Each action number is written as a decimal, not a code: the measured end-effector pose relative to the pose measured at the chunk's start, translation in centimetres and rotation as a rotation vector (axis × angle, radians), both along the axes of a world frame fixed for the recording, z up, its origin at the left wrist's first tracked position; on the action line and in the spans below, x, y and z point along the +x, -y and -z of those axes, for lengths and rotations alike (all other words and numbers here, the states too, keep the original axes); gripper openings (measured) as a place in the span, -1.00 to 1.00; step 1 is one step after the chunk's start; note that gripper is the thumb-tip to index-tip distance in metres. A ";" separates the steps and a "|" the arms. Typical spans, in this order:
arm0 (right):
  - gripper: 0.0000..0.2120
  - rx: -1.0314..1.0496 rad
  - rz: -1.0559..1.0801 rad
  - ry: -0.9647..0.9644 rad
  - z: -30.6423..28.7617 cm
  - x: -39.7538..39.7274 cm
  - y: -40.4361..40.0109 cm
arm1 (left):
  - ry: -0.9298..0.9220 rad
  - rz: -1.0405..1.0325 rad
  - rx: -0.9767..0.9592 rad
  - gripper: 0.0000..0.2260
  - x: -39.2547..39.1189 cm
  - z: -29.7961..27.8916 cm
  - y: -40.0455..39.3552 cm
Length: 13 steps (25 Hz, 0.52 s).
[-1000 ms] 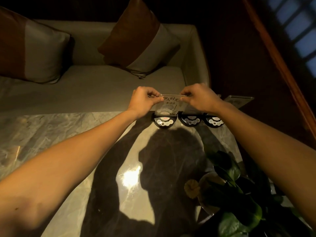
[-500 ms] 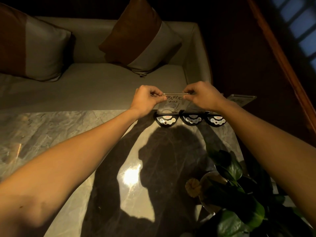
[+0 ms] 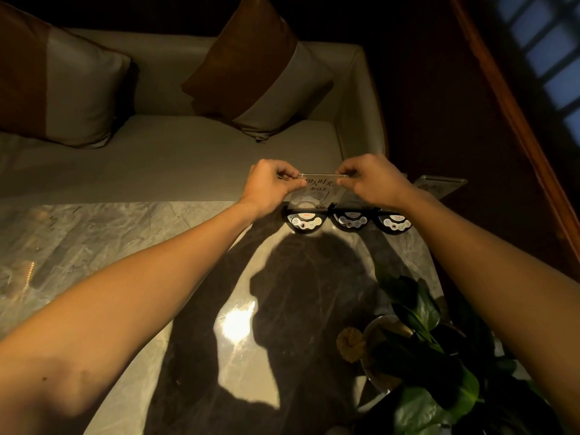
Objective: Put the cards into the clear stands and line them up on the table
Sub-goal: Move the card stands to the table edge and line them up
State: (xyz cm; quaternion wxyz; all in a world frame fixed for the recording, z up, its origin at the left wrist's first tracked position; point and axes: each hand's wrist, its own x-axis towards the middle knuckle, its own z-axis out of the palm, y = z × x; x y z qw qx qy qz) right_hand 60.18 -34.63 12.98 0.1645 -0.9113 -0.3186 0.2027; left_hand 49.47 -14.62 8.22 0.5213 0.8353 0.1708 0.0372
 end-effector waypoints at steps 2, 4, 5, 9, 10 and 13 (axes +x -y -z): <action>-0.81 0.002 0.008 -0.003 0.0 0.0 0.0 | -0.001 0.004 0.005 -0.93 0.0 -0.1 0.1; -0.80 0.008 0.017 -0.009 -0.1 -0.1 -0.1 | -0.005 0.007 0.015 -0.93 0.0 0.0 0.0; -0.80 0.010 0.018 -0.013 -0.1 -0.2 -0.1 | -0.008 0.002 0.006 -0.92 0.0 0.1 -0.1; -0.81 0.024 0.042 -0.023 -0.1 -0.5 -0.3 | -0.016 -0.017 -0.075 -0.85 -0.1 0.7 -0.4; -0.81 0.030 0.050 -0.026 -0.1 -0.5 -0.2 | -0.015 -0.015 -0.076 -0.85 -0.1 0.8 -0.4; -0.80 0.033 0.051 -0.024 -0.1 -0.5 -0.2 | -0.020 -0.019 -0.063 -0.89 0.1 0.8 -0.4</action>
